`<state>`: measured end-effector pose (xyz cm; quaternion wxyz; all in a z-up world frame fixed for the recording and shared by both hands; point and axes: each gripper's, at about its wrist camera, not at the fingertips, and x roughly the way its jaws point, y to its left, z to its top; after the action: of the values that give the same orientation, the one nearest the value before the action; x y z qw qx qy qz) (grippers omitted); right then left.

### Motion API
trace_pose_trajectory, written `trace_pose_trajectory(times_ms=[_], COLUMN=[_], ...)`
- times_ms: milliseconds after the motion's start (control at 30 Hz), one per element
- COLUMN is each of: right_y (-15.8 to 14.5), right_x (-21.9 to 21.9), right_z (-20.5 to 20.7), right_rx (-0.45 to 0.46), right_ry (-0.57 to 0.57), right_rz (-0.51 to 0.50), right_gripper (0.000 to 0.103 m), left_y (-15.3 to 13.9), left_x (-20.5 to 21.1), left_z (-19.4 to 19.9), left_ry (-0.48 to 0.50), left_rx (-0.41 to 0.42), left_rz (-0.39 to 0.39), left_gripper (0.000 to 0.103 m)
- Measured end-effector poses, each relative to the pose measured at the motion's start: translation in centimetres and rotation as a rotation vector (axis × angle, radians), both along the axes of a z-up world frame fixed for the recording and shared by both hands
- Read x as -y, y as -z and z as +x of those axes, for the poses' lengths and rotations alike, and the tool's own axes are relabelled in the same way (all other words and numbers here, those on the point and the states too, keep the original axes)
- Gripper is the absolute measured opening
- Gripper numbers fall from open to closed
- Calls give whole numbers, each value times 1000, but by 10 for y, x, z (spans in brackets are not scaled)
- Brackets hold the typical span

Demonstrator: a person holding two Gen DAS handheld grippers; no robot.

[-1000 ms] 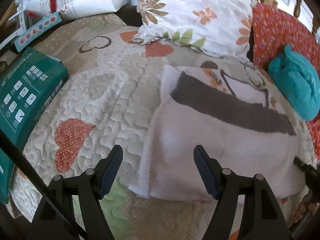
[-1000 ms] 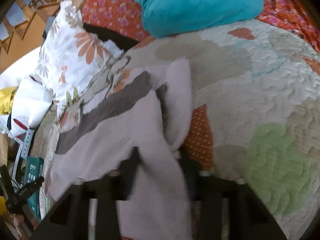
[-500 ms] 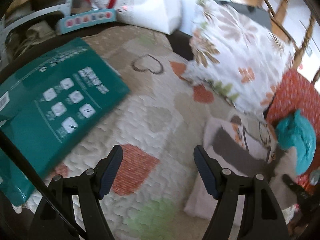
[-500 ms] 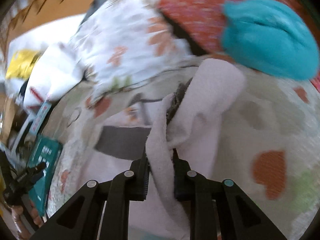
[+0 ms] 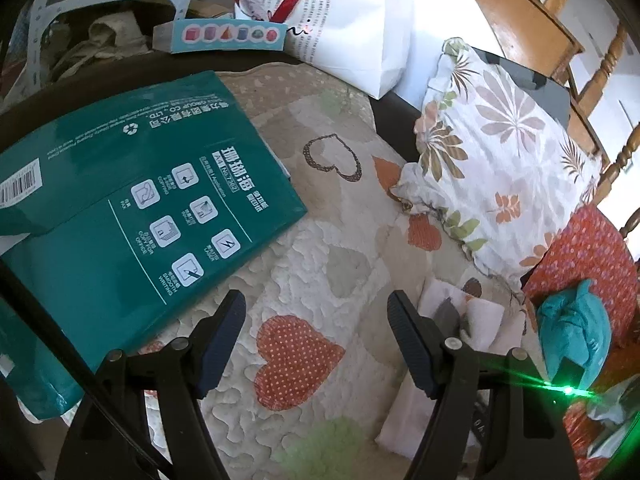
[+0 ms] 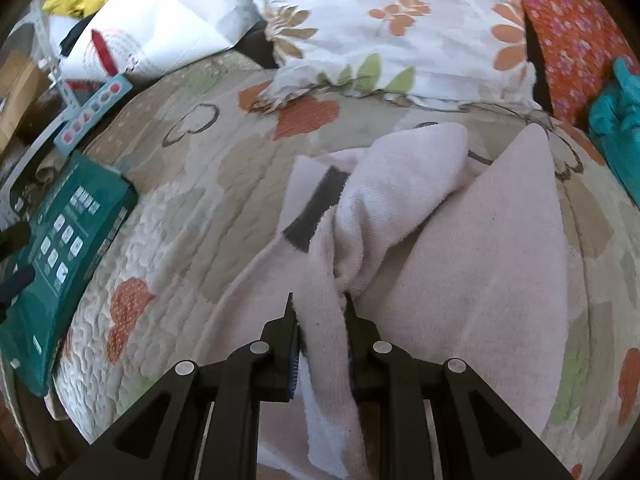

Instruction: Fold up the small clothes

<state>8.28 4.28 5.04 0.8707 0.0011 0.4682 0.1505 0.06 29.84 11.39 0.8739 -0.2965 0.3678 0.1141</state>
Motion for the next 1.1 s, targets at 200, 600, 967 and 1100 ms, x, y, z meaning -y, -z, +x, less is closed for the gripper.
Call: trace_pose_trajectory(times_ms=[200, 600, 967, 1100], right_y=[-17, -33, 29, 40], right_x=[5, 134, 167, 165], right_z=[-9, -36, -38, -37], right_rx=[-62, 45, -67, -90], right_ry=[-125, 110, 122, 114], right_rz=[288, 210, 382, 455], right_gripper=[38, 60, 60, 61], left_y=[5, 36, 80, 66], left_x=[3, 74, 161, 143], left_z=[3, 29, 80, 74], left_ry=[11, 251, 498, 438], left_rx=[-16, -80, -194, -151], left_rz=[1, -47, 2, -17], left_gripper=[72, 72, 22, 13])
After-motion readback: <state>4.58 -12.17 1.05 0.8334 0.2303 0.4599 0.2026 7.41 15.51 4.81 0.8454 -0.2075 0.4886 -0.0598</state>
